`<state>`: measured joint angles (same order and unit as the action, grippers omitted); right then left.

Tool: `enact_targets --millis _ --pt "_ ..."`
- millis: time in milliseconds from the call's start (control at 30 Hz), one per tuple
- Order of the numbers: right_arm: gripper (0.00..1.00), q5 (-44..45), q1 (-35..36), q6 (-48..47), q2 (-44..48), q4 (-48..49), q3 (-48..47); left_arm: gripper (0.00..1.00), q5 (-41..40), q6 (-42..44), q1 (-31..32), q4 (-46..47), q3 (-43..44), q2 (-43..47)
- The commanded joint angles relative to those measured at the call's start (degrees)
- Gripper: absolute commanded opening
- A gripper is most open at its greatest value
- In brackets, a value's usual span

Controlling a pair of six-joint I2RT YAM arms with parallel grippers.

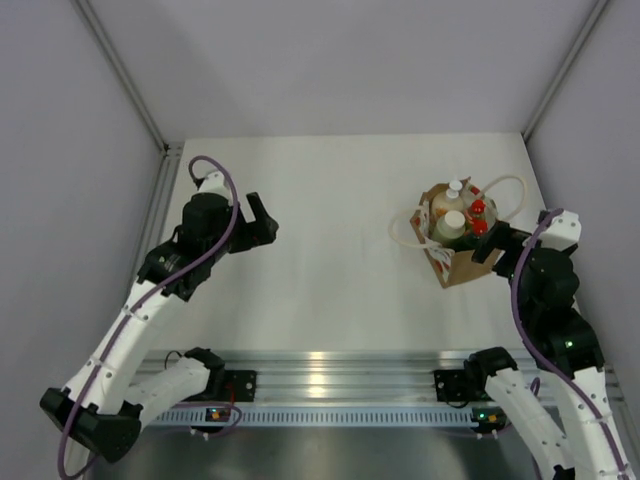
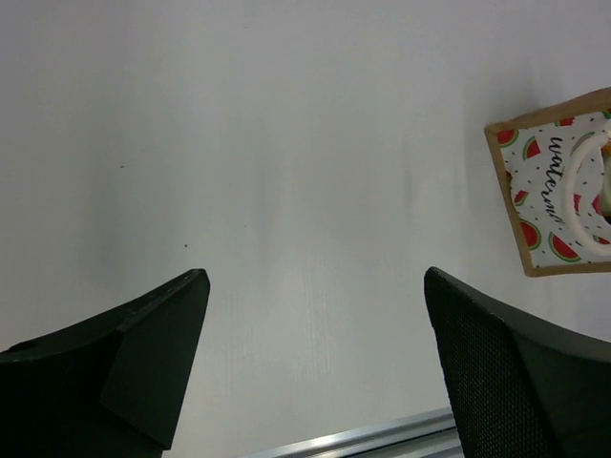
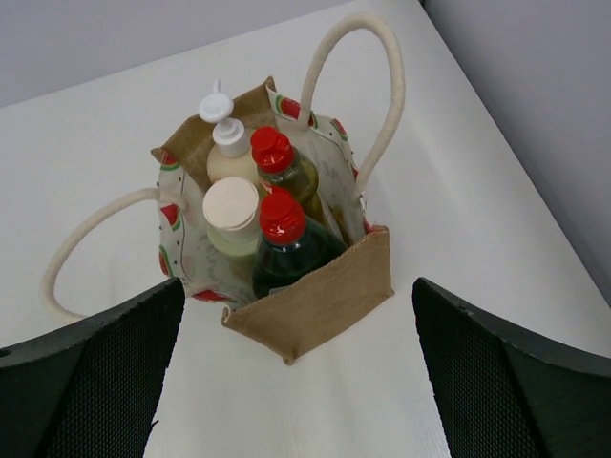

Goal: Take the personal care products out of the canvas bag

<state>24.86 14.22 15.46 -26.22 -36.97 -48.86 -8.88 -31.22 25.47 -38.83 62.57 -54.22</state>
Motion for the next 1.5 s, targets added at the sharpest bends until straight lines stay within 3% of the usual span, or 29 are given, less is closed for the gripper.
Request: enact_targets --millis 0,233,367,800,1233,1467 --pt "1.0 -3.4 0.7 -1.3 -3.6 -0.4 -1.9 0.98 7.7 -4.4 1.2 7.5 0.4 -2.5" --pt "0.97 -2.0 0.8 -3.9 -13.1 0.0 -2.3 0.98 9.5 -5.4 9.1 10.3 1.0 -7.8" --pt "0.77 -1.6 0.6 -4.0 -16.8 5.5 -0.3 0.98 6.9 -5.3 12.1 10.3 1.0 -8.0" --pt "0.49 3.1 0.5 -6.2 -22.4 25.9 9.0 0.98 5.7 -4.0 15.5 10.1 -2.4 -3.0" --pt "0.46 4.9 0.5 -7.6 -24.1 32.1 11.4 0.98 1.0 -1.7 15.5 6.0 -4.8 2.9" --pt "0.4 6.3 0.1 -8.0 -24.1 34.9 13.6 0.98 0.5 -0.6 15.5 4.7 -4.5 4.5"
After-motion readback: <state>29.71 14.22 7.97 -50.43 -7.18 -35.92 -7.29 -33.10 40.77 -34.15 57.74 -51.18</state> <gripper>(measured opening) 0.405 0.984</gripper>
